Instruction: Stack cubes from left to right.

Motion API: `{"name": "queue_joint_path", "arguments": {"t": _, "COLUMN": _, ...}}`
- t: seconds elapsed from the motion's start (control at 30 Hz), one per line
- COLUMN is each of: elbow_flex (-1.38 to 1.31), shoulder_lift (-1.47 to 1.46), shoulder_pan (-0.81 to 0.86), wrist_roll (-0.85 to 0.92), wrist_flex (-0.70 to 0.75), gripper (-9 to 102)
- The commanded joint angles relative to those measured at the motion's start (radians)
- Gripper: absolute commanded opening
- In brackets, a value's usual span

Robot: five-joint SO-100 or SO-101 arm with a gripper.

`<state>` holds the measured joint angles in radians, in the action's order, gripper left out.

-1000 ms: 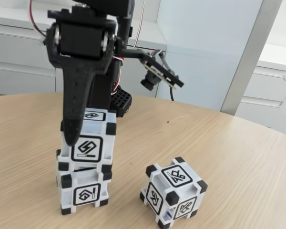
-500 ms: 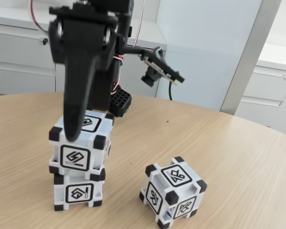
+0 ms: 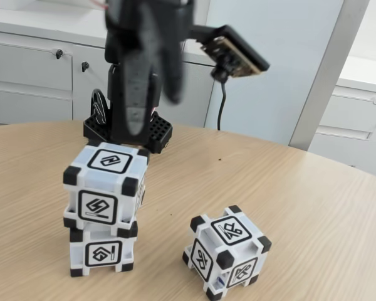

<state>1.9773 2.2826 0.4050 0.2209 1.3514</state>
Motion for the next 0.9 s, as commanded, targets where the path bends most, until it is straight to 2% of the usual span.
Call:
{"name": "queue_joint_path", "arguments": {"t": 0.0, "elbow_flex": -0.005, "shoulder_lift": 0.048, "shoulder_pan": -0.083, "wrist_roll": 0.008, "wrist_flex": 0.003, "gripper": 48}}
{"name": "queue_joint_path", "arguments": {"t": 0.37, "elbow_flex": -0.005, "shoulder_lift": 0.012, "shoulder_pan": -0.387, "wrist_roll": -0.064, "wrist_flex": -0.017, "gripper": 48}}
{"name": "queue_joint_path", "arguments": {"t": 0.6, "elbow_flex": -0.018, "shoulder_lift": -0.218, "shoulder_pan": -0.394, "wrist_roll": -0.032, "wrist_flex": -0.023, "gripper": 45}}
{"name": "queue_joint_path", "arguments": {"t": 0.87, "elbow_flex": -0.018, "shoulder_lift": -0.425, "shoulder_pan": -0.39, "wrist_roll": -0.034, "wrist_flex": -0.258, "gripper": 44}}
